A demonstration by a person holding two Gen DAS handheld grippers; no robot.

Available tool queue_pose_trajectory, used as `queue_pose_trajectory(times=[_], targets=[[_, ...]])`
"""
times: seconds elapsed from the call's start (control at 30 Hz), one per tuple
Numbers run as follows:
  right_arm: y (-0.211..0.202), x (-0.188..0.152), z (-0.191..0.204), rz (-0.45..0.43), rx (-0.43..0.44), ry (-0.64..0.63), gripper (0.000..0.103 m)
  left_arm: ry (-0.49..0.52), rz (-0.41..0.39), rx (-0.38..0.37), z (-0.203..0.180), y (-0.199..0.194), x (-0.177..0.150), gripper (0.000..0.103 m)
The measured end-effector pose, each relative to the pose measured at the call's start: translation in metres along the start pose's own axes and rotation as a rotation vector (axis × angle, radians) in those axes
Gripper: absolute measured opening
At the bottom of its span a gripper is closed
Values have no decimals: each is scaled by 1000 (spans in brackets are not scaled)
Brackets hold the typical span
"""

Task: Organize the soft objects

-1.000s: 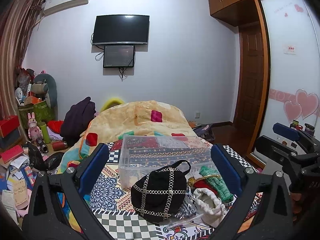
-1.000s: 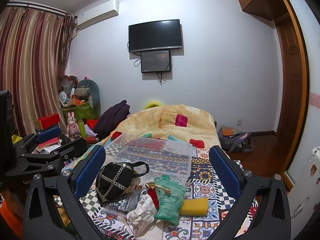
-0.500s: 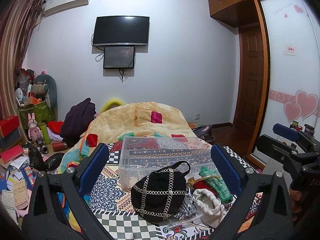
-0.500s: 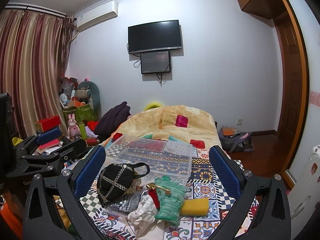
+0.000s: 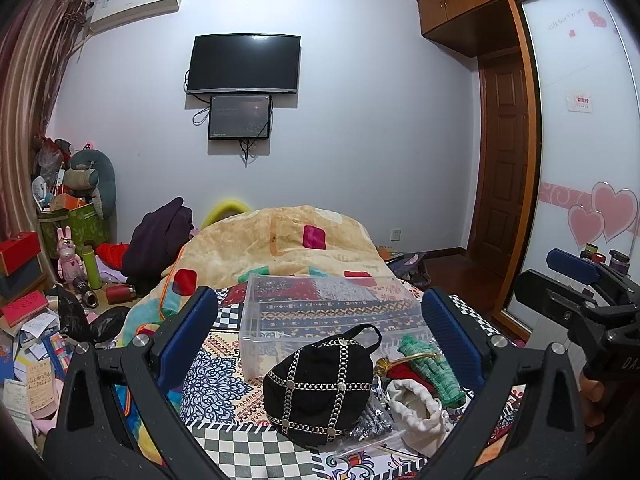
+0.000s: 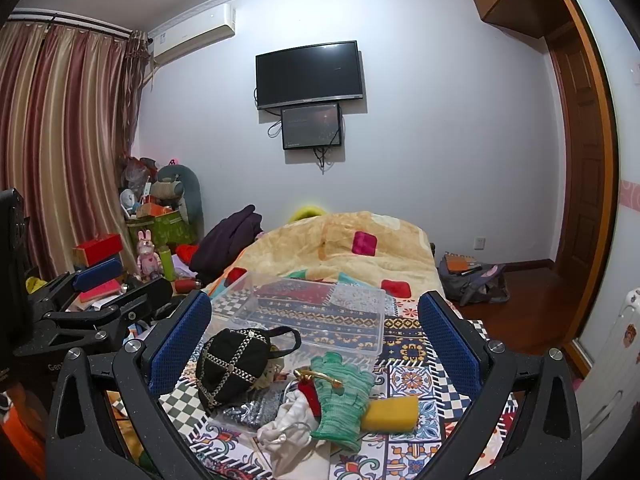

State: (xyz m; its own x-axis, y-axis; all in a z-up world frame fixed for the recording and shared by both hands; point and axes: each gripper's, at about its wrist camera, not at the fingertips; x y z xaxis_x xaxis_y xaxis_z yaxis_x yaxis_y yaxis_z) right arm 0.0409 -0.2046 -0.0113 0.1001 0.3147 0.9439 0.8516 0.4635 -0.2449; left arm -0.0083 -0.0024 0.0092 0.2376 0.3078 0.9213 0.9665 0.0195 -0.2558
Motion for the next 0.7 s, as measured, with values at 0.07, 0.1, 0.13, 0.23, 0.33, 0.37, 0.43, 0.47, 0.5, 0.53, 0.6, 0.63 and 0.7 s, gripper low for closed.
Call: queue_pose_trajectory(times=[0.07, 0.1, 0.13, 0.23, 0.33, 0.37, 0.43, 0.47, 0.5, 0.53, 0.6, 0.63, 0.7], targets=[[0, 0, 0, 0, 0, 1, 103, 0, 0, 0, 0, 0, -1, 103], [0, 0, 0, -1, 1, 1, 103, -1, 0, -1, 0, 0, 0, 103], [0, 0, 0, -1, 0, 1, 103, -1, 0, -1, 0, 0, 0, 103], [0, 0, 0, -1, 0, 2, 103, -1, -3, 0, 0, 0, 1, 103], [-2, 2, 1, -3, 0, 3, 103, 0, -6, -1, -1, -2, 1, 103], [-2, 2, 1, -4, 1, 4, 103, 0, -7, -2, -1, -3, 0, 103], [-2, 3, 2, -4, 2, 4, 103, 0, -9, -3, -1, -4, 0, 103], [-2, 2, 2, -4, 2, 4, 103, 0, -9, -3, -2, -4, 1, 103], [-2, 3, 2, -5, 3, 5, 103, 0, -9, -3, -1, -4, 1, 103], [-2, 3, 2, -5, 3, 4, 103, 0, -9, -3, -1, -4, 1, 103], [-2, 3, 2, -5, 3, 5, 103, 0, -9, -3, -1, -4, 1, 103], [-3, 3, 3, -5, 4, 6, 103, 0, -10, -3, -1, -4, 0, 103], [-3, 2, 2, -6, 6, 7, 103, 0, -10, -3, -2, -4, 1, 103]])
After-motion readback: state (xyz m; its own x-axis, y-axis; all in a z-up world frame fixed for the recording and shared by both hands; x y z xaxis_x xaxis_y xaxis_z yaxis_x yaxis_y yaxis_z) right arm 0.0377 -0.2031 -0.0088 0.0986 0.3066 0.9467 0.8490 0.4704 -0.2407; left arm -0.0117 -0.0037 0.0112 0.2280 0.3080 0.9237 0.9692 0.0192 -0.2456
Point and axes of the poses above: each gripper's, at about its wrist camera, not at the fingertips, and y roughly the way its jaws point, z to its left, x to its top, and after that the axes turned 15 degrees about -y, right-handed
